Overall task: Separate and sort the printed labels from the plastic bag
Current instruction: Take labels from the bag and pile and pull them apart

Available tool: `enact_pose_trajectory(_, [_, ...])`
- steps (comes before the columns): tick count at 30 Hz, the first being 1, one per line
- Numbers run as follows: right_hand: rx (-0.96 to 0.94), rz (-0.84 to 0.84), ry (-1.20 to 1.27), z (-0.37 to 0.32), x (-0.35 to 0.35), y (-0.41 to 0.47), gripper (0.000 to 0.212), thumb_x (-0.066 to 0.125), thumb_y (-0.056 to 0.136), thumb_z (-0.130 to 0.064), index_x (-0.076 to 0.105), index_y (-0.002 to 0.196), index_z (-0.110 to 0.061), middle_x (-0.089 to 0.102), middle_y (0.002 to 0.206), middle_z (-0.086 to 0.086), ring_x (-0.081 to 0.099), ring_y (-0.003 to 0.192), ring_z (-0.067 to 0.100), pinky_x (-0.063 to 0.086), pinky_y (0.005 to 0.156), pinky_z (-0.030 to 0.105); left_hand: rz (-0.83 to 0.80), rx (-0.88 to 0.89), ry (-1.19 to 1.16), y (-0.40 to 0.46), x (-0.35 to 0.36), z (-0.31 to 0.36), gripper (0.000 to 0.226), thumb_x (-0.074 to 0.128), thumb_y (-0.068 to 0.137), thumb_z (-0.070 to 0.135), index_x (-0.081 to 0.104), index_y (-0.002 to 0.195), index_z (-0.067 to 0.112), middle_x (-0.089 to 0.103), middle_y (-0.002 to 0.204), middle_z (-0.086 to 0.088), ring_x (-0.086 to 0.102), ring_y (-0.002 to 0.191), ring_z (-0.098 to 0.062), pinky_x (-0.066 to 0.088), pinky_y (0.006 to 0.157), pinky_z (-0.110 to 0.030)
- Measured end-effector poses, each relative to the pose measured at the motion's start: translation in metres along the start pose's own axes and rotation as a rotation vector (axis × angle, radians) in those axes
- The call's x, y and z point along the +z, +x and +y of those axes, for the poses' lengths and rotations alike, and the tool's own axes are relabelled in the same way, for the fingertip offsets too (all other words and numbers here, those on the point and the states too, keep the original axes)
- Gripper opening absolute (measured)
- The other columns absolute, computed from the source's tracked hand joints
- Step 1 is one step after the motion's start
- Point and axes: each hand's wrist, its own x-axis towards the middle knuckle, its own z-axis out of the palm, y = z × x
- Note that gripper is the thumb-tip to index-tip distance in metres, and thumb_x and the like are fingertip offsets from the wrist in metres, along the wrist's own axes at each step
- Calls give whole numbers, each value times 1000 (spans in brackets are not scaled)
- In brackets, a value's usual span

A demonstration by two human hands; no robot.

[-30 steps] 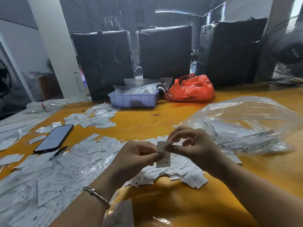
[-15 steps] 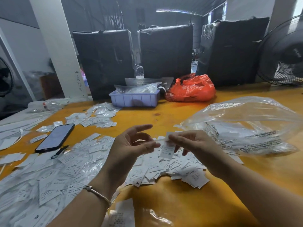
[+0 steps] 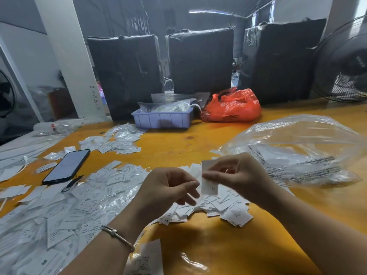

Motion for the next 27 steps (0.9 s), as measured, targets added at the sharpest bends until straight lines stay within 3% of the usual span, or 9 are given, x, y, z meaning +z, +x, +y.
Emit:
enact_pose_trajectory(2, [1,152,129,0,-6,1,11,74,77,-15,75,88,-14,75,80,4,70,72,22,57,68,43,23,-9,-55,0,-1,0,8,69,85,7,71,87,-1,75,75,-12,74,67,-24,55,57,-24])
enact_pose_trajectory(4, [-13,303,329,-2,-12,2,32,71,77,5,70,104,-13,75,85,5,71,77,17,57,72,33,38,-12,-99,0,-2,0,9,70,84,7,70,86,-1,75,76,-13,74,69,-26,55,57,-25])
enact_pose_trajectory(6, [-43,371,421,-5,-16,1,48,70,76,8,62,115,-18,75,87,6,71,77,15,54,66,21,50,-14,-127,0,-3,1,9,71,83,7,70,85,-1,75,77,-13,74,69,-28,55,56,-25])
enact_pose_trajectory(8, [-66,395,405,-9,-16,1,46,70,76,7,62,112,-22,75,86,4,70,70,16,51,56,18,62,-18,-145,0,-2,2,13,72,80,10,68,84,-1,75,77,-13,74,68,-28,55,56,-24])
enact_pose_trajectory(11, [-88,372,381,-14,-11,-1,28,73,75,0,67,96,-17,75,82,1,70,64,17,48,49,20,70,-12,-152,-1,-2,4,24,73,74,17,66,85,-4,75,77,-13,74,68,-27,55,56,-24])
enact_pose_trajectory(16, [-88,273,372,-17,-6,-2,11,73,76,-2,68,86,-5,75,81,2,70,67,15,49,52,19,52,-7,-139,0,-1,2,20,73,77,15,67,85,-2,76,78,-12,74,69,-26,56,56,-23])
enact_pose_trajectory(21, [-105,226,371,-15,-5,-1,8,72,76,0,70,83,-1,75,79,5,69,66,10,46,57,11,20,6,-130,0,-1,1,16,73,78,13,67,84,0,76,78,-12,74,70,-26,56,57,-23])
enact_pose_trajectory(27, [-119,206,307,-12,-8,0,13,73,72,-15,72,79,-3,74,74,8,69,69,14,48,60,16,3,-2,-170,0,-3,2,19,70,80,14,67,87,-3,76,81,-14,74,71,-28,57,57,-24])
